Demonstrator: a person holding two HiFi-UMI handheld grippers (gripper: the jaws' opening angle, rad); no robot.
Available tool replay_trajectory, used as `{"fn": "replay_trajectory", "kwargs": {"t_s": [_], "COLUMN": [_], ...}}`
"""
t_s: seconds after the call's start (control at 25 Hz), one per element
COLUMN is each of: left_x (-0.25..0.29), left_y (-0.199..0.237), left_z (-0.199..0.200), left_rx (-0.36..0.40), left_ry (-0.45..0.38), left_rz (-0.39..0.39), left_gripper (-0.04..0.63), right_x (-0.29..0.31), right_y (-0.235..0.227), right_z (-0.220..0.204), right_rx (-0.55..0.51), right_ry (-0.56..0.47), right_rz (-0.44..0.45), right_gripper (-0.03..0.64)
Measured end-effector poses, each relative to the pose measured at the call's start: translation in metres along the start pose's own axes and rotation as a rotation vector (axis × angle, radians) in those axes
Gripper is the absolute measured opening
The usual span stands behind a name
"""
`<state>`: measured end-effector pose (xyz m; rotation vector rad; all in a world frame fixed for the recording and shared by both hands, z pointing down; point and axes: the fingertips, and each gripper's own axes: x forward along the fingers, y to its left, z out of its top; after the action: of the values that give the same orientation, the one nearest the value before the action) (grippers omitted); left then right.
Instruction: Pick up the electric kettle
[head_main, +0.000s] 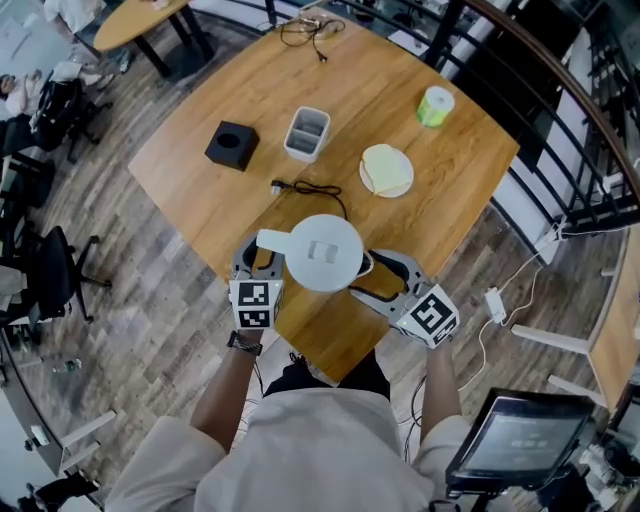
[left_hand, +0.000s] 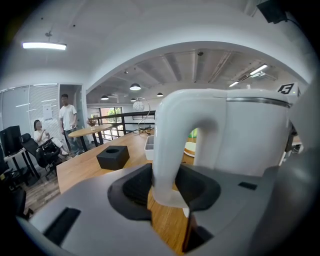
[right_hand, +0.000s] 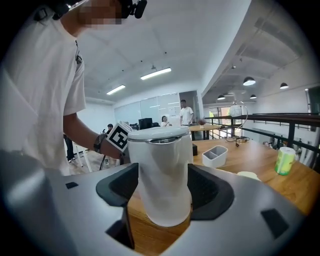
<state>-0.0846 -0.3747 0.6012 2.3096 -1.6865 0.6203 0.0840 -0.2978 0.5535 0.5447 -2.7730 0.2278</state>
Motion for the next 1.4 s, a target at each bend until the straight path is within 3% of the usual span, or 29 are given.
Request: {"fn": "replay_trajectory", "kwargs": {"t_s": [0.32,0.92,1.4], "left_x": [0.019,0.025,0.013], "left_y": [0.004,0.004,0.008], "left_z": [0.001,-0.002,-0.005], "left_rx": [-0.008,-0.017,-0.091], "left_ry": [0.015,0.02,0.023], "left_rz": [0.011,0.021,0.048], "left_gripper": [0.141,0.124,0.124], "right_x": [0.01,0.016,0.015], "right_y": [0.005,0.005,0.012], "right_z": [-0.011,-0.01,0.001], "right_rx": [-0.034,-0.037,-0.038], "right_ry": [0.03,0.001,-0.062], "right_rz": [0.07,0.094,0.063], "right_gripper": [0.295,0.322,0.321]}}
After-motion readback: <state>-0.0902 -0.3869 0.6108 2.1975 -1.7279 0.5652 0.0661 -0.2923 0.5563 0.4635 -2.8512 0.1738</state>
